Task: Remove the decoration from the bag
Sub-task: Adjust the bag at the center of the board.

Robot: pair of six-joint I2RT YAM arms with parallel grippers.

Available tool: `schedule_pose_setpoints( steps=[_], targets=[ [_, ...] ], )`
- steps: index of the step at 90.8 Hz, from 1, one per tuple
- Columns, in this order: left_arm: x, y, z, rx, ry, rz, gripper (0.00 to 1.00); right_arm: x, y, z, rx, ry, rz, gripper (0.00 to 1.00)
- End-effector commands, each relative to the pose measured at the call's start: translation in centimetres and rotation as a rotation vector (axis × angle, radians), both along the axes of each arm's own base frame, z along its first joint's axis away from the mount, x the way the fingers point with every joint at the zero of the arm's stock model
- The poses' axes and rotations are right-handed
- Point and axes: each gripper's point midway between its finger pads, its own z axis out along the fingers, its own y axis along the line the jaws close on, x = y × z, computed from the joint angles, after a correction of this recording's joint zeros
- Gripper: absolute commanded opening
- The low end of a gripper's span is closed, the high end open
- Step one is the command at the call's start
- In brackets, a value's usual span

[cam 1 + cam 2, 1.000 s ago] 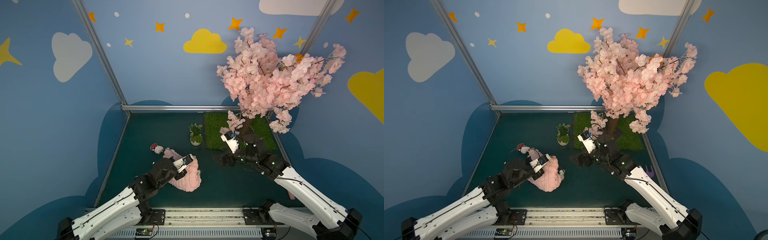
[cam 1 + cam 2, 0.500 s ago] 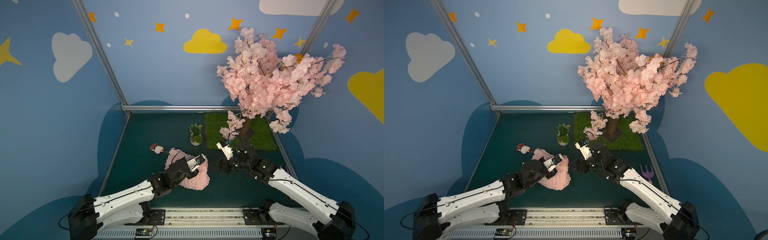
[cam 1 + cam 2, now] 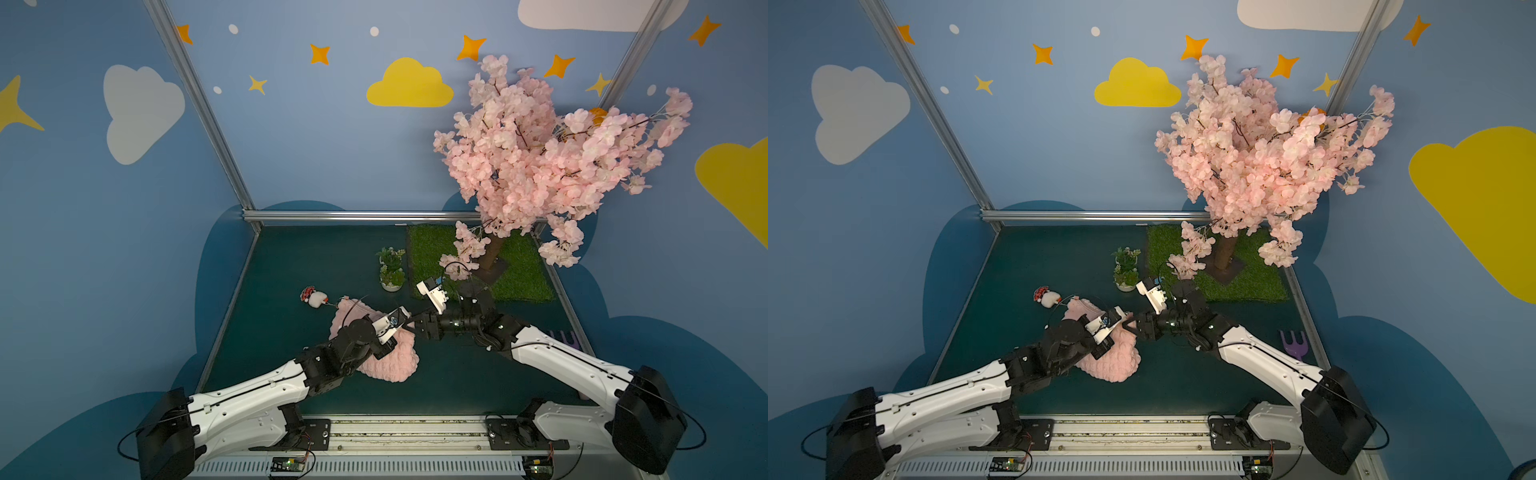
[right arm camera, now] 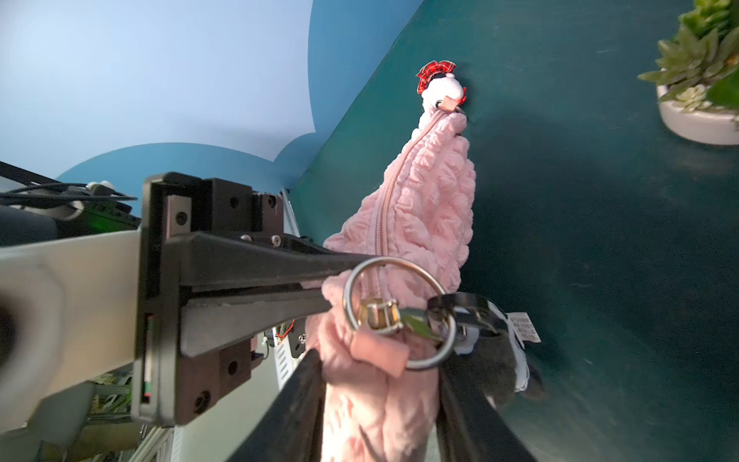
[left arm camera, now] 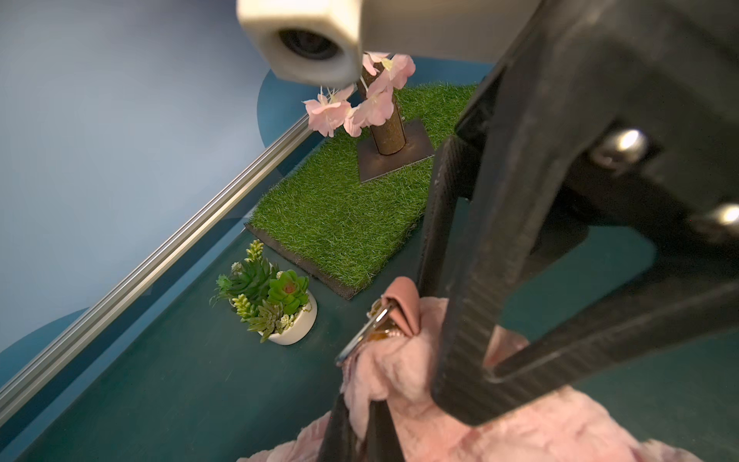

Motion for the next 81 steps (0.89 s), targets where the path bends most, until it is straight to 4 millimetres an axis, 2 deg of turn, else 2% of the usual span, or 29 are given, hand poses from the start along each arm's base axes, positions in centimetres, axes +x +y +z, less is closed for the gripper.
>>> schedule_pose_setpoints(
  steps=[1,19,26,39,47,63,73,81],
  targets=[
    [0.1,0.5,0.2,-0.037,0.022,0.014,0.02,-1.1,1.0,0.7,0.047,-0.012,0.091,0.36],
    [0.6,2.1,0.2,-0.042,0.049,0.032,0.02,-1.3,1.2,0.4,0.041,-0.017,0.118,0.24],
    [0.2,2.0,0.2,-0.039,0.064,0.01,0.04,-1.2,1.4,0.5,0.035,-0.036,0.124,0.15],
    [-0.5,2.0,0.2,-0.043,0.097,-0.019,0.13,-0.3,1.3,1.1,-0.002,-0.132,0.095,0.06],
    [-1.1,2.2,0.2,-0.049,0.128,-0.038,0.21,0.2,1.0,1.9,-0.056,-0.243,0.103,0.01],
    [-2.6,3.3,0.6,-0.076,0.215,-0.062,0.41,0.8,0.3,3.8,-0.125,-0.459,0.125,0.0],
    [-2.9,3.7,1.9,-0.161,0.292,-0.066,0.43,0.6,0.1,4.6,-0.136,-0.534,0.15,0.0],
    [-2.7,3.6,3.6,-0.275,0.372,-0.065,0.42,0.6,-0.2,5.1,-0.146,-0.571,0.152,0.0]
  ],
)
